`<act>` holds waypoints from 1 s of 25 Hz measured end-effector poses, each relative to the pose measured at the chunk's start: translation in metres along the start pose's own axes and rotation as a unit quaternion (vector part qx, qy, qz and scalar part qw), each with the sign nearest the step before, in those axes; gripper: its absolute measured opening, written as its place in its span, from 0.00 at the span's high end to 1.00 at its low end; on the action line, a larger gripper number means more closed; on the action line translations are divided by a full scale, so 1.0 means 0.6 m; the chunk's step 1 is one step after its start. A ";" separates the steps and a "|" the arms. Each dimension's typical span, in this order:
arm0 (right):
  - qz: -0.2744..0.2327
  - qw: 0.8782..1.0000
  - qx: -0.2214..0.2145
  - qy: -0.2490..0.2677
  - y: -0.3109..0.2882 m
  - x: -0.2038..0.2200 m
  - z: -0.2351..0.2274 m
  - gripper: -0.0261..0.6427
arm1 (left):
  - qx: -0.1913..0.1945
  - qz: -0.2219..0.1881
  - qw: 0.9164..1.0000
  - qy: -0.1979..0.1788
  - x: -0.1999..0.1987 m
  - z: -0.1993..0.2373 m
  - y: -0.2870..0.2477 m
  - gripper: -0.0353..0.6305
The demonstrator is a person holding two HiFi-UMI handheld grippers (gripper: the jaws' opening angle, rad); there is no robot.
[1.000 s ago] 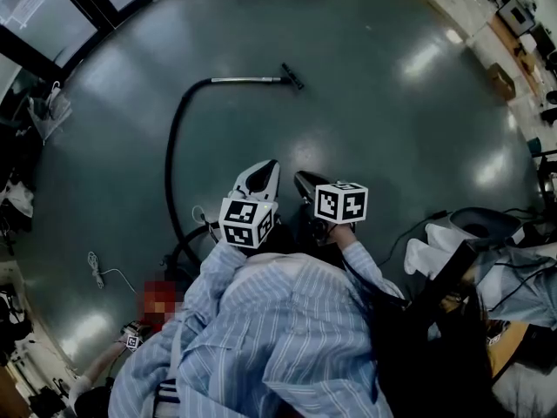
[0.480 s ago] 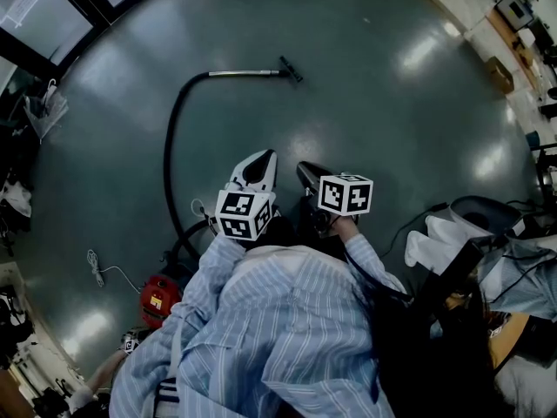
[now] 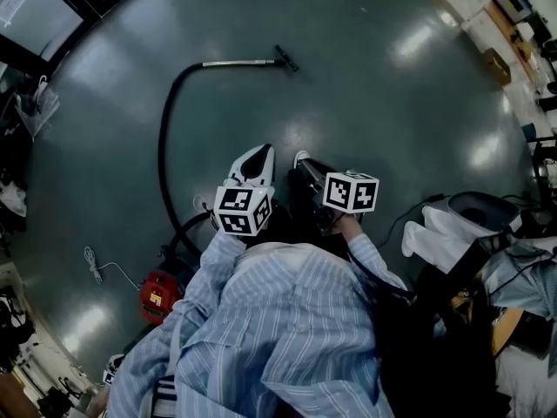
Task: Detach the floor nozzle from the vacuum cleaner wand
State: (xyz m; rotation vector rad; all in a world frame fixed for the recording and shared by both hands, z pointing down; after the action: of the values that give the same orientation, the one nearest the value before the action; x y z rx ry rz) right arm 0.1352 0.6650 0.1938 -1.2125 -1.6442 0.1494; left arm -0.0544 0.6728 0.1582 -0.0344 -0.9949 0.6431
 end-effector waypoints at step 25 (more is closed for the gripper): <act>0.040 0.998 -0.042 0.030 -0.200 -0.381 -0.291 0.91 | -0.054 -0.016 0.998 0.025 -0.205 0.055 -0.396 0.94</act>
State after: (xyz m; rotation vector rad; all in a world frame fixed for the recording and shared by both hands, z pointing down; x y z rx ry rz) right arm 0.1832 0.3568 0.1975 -1.3359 -1.5631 0.0929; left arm -0.0110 0.4069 0.1563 -0.1274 -0.9798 0.5563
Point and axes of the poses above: the fingertips, and each gripper's own axes: y backward along the fingers, z to its left, x out of its underside, the point moved 9 cm from there along y, backward along the fingers, and after that the axes turned 13 degrees about y, right-handed, at the moved point
